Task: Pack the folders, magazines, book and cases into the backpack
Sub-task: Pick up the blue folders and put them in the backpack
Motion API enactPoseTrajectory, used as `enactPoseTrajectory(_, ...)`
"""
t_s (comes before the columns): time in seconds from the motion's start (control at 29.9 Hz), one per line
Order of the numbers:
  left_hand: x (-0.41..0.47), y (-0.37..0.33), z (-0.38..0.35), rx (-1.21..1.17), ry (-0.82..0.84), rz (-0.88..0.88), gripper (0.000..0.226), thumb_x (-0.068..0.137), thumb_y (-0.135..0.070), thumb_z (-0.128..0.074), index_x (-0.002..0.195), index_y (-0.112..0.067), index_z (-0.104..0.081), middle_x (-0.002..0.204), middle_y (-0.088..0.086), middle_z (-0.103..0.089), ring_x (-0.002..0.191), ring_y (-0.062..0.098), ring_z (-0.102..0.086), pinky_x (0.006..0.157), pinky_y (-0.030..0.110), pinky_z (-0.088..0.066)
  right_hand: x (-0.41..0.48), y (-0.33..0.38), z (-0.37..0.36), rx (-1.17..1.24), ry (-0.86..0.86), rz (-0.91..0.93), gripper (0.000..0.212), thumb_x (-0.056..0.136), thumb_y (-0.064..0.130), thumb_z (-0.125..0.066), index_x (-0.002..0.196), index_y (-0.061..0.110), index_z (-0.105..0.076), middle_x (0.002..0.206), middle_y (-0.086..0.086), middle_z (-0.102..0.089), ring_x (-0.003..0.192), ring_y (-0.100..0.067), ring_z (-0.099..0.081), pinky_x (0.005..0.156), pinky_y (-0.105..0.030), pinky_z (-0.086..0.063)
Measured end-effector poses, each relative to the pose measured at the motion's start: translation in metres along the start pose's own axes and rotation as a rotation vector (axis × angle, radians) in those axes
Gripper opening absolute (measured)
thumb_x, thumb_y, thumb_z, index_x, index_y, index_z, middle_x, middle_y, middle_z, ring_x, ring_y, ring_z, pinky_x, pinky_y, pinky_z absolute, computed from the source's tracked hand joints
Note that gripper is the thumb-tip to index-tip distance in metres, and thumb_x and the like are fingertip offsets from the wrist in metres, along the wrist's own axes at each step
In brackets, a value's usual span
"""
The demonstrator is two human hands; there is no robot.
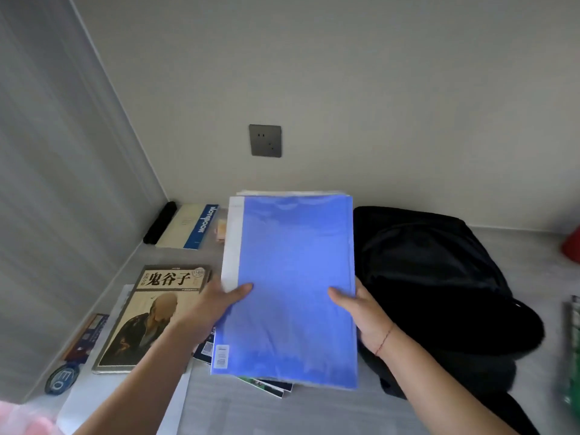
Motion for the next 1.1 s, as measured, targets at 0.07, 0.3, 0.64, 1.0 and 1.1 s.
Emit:
enactPoseTrajectory(0.07, 0.000, 0.000, -0.030, -0.063, 0.095, 0.007, 0.015, 0.084, -0.010, -0.067, 0.099, -0.014, -0.068, 0.090, 0.006, -0.077, 0.079, 0.021, -0.073, 0.063, 0.030, -0.056, -0.016, 0.016, 0.027, -0.055, -0.078, 0.069, 0.031, 0.092, 0.009, -0.056, 0.115, 0.030, -0.056, 0.105, 0.010, -0.071, 0.095, -0.006, -0.069, 0.077, -0.019, -0.056)
enactPoseTrajectory(0.3, -0.017, -0.001, -0.167, 0.070, 0.400, 0.142, 0.033, 0.087, -0.032, -0.065, 0.111, -0.010, -0.067, 0.104, 0.009, -0.073, 0.094, 0.025, -0.070, 0.086, 0.039, -0.056, -0.097, 0.044, 0.150, 0.001, -0.261, 0.070, 0.044, 0.089, -0.004, -0.053, 0.119, 0.027, -0.056, 0.101, 0.004, -0.073, 0.085, -0.016, -0.073, 0.067, -0.029, -0.058)
enactPoseTrajectory(0.64, -0.007, -0.017, -0.296, 0.942, 0.361, -0.434, 0.019, 0.094, -0.013, -0.045, 0.086, -0.010, -0.062, 0.102, 0.006, -0.060, 0.097, 0.023, -0.057, 0.082, 0.028, -0.042, -0.224, -0.023, 0.277, 0.282, -0.249, -0.246, 0.053, 0.080, 0.005, -0.059, 0.131, 0.019, -0.053, 0.125, -0.016, -0.064, 0.107, -0.038, -0.065, 0.083, -0.048, -0.055)
enactPoseTrajectory(1.0, 0.034, 0.023, -0.347, 1.894, 0.205, -0.850, 0.056, 0.077, -0.009, -0.064, 0.126, -0.019, -0.039, 0.128, 0.009, -0.037, 0.116, 0.027, -0.044, 0.095, 0.035, -0.041, -0.217, -0.069, 0.308, 0.195, -0.205, -0.311, 0.049, 0.084, 0.004, -0.059, 0.130, 0.020, -0.054, 0.128, -0.016, -0.062, 0.117, -0.038, -0.059, 0.102, -0.056, -0.042)
enactPoseTrajectory(1.1, 0.044, 0.031, -0.352, 1.945, 0.235, -0.883, 0.058, 0.077, -0.009, -0.064, 0.128, -0.016, -0.037, 0.130, 0.009, -0.040, 0.117, 0.027, -0.045, 0.096, 0.035, -0.042, -0.214, -0.074, 0.311, 0.196, -0.171, -0.307, 0.047, 0.085, 0.003, -0.058, 0.127, 0.022, -0.055, 0.125, -0.013, -0.065, 0.114, -0.035, -0.062, 0.095, -0.049, -0.049)
Point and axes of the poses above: each hand's wrist, its own x-axis towards the middle knuckle, its own z-axis out of the back of the hand, y = z × x, the point moved 4 cm from there along x, towards the middle knuckle
